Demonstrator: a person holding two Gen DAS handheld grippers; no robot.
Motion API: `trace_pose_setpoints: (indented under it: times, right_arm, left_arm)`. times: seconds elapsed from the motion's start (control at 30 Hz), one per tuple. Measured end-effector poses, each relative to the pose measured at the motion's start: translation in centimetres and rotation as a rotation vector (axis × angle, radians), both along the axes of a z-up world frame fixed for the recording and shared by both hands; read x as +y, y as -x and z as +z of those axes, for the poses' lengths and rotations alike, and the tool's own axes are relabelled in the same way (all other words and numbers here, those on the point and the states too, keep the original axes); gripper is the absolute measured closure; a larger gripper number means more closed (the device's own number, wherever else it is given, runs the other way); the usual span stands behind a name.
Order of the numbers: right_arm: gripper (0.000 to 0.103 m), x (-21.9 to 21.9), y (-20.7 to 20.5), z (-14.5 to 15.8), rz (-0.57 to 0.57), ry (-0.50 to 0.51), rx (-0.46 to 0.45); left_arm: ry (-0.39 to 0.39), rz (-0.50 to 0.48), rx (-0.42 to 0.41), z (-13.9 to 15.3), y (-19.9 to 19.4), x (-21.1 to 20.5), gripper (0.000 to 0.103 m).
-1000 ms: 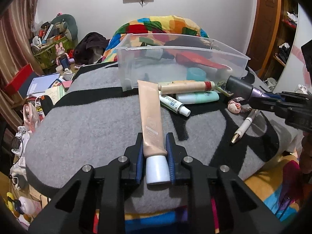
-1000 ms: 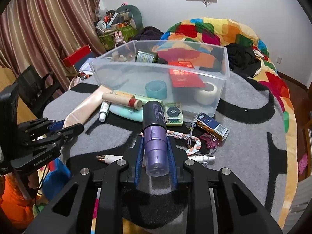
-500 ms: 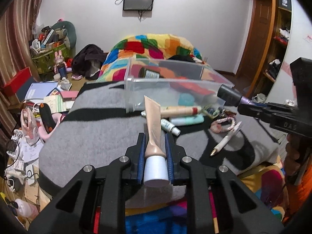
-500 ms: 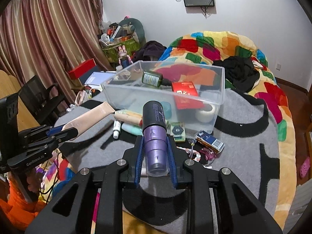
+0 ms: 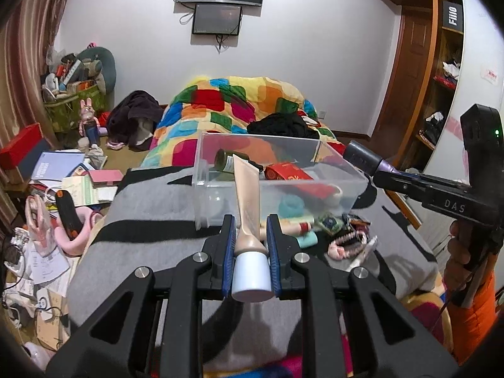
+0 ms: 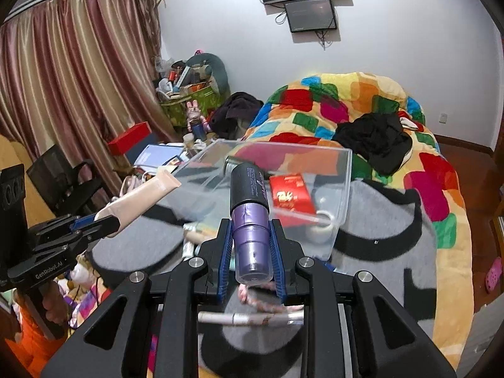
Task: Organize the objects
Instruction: 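Drop the beige tube and purple bottle into the clear box with both tools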
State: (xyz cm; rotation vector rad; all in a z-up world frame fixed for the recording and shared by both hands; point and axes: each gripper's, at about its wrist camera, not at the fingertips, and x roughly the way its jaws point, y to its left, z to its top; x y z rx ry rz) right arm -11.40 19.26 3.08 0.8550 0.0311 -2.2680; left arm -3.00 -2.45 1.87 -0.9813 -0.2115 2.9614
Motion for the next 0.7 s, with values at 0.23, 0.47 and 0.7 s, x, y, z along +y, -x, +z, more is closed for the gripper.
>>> trace_pose_setpoints:
  times: [0.23,0.47,0.7]
  right_arm:
    - [0.082,-1.3,3.4,-0.7,-0.024,-0.020,-0.047]
    - [0.082,-4.1,7.0,-2.5,0.031,-0.049,-0.136]
    - [0.082,-6.0,9.0,-3.9,0.071,-0.092,-0.171]
  left_arm:
    - [0.001,0.024,-0.051,-0.5,4.6,-0.9,0.084]
    - [0.011,0.029,-0.106,-1.2,8.5,-0.7,0.084]
    - [0.006,-0.051,-0.132,-1.4,11.3,0.7,0.084]
